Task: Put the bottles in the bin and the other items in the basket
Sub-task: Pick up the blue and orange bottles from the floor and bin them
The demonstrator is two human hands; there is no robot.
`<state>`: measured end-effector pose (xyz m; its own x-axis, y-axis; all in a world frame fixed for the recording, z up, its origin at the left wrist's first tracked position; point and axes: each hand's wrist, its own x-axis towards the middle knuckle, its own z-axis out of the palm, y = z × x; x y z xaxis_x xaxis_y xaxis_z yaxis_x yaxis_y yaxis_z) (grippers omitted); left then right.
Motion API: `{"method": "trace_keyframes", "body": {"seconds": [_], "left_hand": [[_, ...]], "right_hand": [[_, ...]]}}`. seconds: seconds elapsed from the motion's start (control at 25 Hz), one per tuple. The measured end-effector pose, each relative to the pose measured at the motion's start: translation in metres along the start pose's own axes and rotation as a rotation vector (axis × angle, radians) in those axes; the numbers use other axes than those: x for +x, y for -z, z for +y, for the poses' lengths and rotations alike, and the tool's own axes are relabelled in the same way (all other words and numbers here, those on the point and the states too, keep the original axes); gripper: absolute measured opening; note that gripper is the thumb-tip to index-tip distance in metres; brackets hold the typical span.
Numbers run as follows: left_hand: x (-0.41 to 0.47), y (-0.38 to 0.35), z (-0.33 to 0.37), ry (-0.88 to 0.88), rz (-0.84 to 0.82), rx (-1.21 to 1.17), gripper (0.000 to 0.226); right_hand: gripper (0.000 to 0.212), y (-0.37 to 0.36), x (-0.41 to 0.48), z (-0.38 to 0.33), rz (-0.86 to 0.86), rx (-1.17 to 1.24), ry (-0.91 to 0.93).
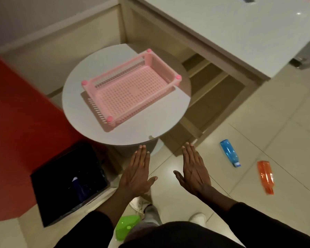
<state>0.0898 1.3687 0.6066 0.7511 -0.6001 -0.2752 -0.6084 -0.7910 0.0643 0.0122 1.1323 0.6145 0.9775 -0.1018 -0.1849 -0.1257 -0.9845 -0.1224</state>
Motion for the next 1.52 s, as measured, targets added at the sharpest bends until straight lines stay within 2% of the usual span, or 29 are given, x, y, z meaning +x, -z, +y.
{"method": "trace_keyframes", "body": {"seconds": [0.16, 0.2, 0.36, 0.6, 0.72, 1.0, 1.28, 1.52], "left_hand": [[0.011, 0.001, 0.111, -0.054, -0.016, 0.032, 0.103], [0.010, -0.002, 0.115, -0.020, -0.030, 0.015, 0.103], [0.022, -0.009, 0.227, -0.108, -0.044, 0.028, 0.103], [0.051, 0.005, 0.308, -0.294, -0.044, 0.026, 0.102], [0.081, 0.014, 0.341, -0.401, -0.064, 0.067, 0.102], [0.168, 0.015, 0.432, -0.633, -0.138, 0.194, 0.102], [0.279, 0.024, 0.531, -0.816, -0.149, 0.179, 0.102], [0.356, 0.035, 0.568, -0.880, -0.181, 0.254, 0.100]], "right_hand": [[0.092, -0.004, -0.065, 0.088, -0.038, 0.029, -0.078], [0.092, -0.004, -0.067, 0.090, -0.056, 0.038, -0.079], [0.093, -0.011, -0.141, 0.178, -0.067, 0.099, -0.261], [0.096, -0.019, -0.201, 0.253, -0.068, 0.215, -0.516], [0.097, -0.024, -0.221, 0.287, -0.011, 0.254, -0.648], [0.096, -0.021, -0.226, 0.369, 0.026, 0.346, -0.840], [0.096, 0.000, -0.208, 0.472, -0.008, 0.272, -0.940], [0.099, 0.011, -0.181, 0.541, 0.040, 0.285, -1.017]]}}
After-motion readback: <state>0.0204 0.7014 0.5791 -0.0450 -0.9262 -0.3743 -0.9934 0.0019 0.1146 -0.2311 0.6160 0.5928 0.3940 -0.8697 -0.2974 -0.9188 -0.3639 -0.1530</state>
